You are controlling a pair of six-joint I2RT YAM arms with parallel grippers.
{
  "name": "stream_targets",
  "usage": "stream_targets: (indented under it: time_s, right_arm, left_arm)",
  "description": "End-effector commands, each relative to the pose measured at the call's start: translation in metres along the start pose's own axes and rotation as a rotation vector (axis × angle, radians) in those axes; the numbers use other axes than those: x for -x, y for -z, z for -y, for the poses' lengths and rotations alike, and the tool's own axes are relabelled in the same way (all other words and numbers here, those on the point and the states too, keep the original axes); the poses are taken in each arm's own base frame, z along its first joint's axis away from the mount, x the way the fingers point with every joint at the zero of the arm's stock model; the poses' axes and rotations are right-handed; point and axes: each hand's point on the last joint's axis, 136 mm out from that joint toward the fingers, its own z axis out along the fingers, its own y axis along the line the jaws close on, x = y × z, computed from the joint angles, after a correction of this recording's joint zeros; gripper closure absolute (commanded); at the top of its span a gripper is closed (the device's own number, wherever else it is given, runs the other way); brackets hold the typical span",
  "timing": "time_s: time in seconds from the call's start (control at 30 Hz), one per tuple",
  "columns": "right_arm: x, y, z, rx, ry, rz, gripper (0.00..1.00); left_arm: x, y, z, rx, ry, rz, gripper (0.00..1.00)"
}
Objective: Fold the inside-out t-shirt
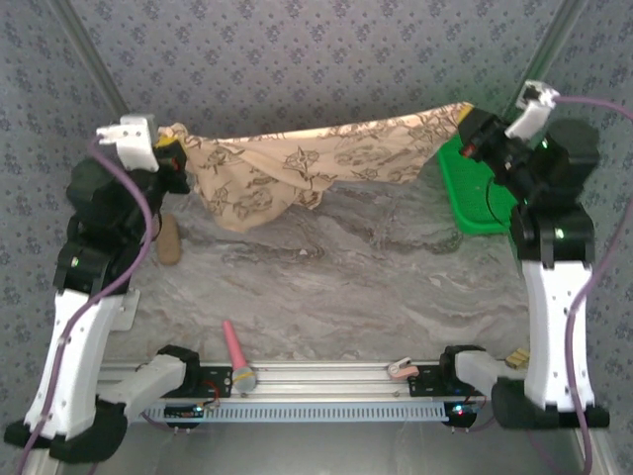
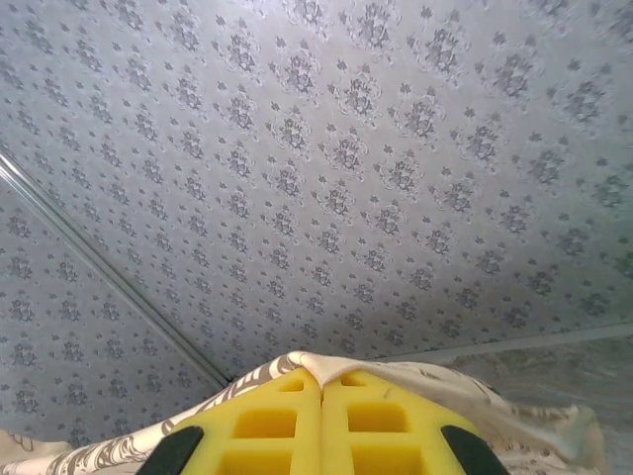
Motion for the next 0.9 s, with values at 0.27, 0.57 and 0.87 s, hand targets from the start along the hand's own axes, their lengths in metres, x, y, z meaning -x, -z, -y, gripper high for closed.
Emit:
stream_targets:
  time_s: [0.27,0.57,0.87]
  right_arm:
    - [-0.004,-0.029,0.048,-0.163,0.001,-0.033,1.0]
    - [-0.017,-0.132,0.112,-0.223,-0.058,-0.122,1.0]
    - [-0.005,-0.161,0.107,-0.162,-0.041,-0.146,1.0]
  left_arm:
    - [0.042,-0.045,0.024,-0.067,-0.127,0.053,1.0]
    - [0.02,-0.158,0.002,0.08,-0.286,-0.108,1.0]
    - [0.019,-0.19,0.005,0.039,-0.319,-0.195,1.0]
